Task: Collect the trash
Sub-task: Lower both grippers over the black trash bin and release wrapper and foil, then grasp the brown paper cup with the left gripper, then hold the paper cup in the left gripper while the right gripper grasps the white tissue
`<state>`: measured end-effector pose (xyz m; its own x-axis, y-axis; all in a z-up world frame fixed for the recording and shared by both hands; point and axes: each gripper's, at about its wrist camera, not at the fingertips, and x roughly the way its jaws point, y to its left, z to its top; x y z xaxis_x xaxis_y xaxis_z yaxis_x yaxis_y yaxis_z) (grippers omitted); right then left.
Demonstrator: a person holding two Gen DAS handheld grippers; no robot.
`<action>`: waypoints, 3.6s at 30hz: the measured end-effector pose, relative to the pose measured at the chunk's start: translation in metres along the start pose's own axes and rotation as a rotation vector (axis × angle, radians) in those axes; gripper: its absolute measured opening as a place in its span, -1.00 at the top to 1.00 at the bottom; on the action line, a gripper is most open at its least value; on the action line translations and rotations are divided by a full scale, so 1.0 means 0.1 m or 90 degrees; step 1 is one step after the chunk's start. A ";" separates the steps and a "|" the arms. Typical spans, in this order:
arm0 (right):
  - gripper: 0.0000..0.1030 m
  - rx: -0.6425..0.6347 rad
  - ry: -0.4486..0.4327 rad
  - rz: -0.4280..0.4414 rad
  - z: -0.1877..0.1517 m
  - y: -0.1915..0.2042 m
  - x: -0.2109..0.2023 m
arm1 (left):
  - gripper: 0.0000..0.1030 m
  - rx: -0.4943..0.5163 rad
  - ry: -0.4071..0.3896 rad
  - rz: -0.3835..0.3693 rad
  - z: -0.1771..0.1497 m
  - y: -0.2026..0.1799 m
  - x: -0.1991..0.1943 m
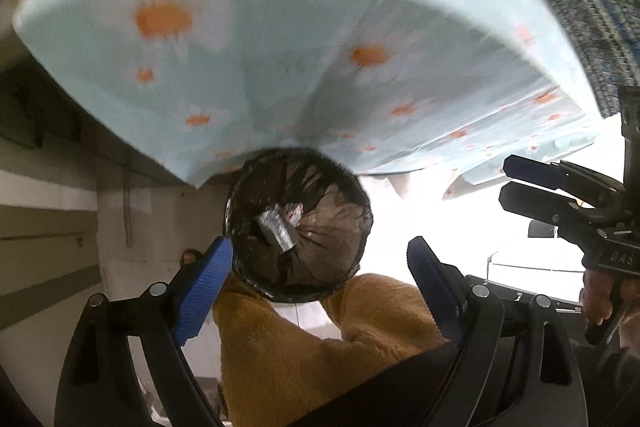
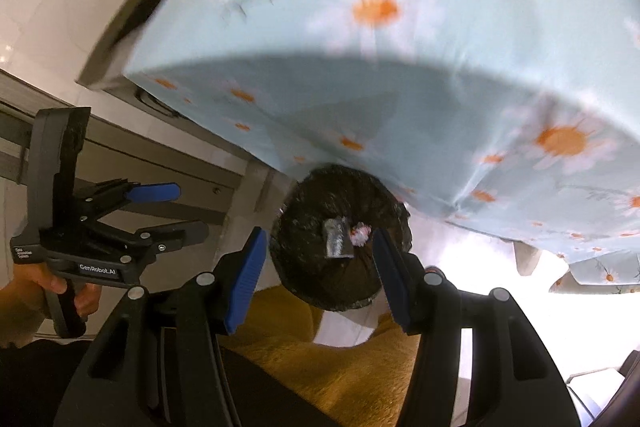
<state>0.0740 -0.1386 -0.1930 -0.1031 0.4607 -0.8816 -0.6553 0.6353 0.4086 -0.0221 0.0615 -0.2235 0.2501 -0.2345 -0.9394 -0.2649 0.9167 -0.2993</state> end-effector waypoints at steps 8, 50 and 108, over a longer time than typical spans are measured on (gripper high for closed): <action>-0.08 -0.021 -0.096 -0.010 0.16 0.03 -0.63 | -0.68 0.059 -0.078 -0.015 0.29 -0.32 -0.61; -0.39 0.162 -0.290 -0.099 0.27 -0.67 -1.54 | -0.76 0.338 -0.112 0.157 2.67 -0.89 -0.42; -0.83 0.108 -0.197 -0.061 2.02 -1.72 -1.17 | -0.09 0.168 -0.194 0.069 1.68 -0.91 -1.14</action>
<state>0.3494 -0.1766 -0.1124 0.2011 0.5437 -0.8148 -0.5147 0.7664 0.3844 0.1299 0.0586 -0.0614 0.5090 -0.0612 -0.8586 -0.0668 0.9916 -0.1103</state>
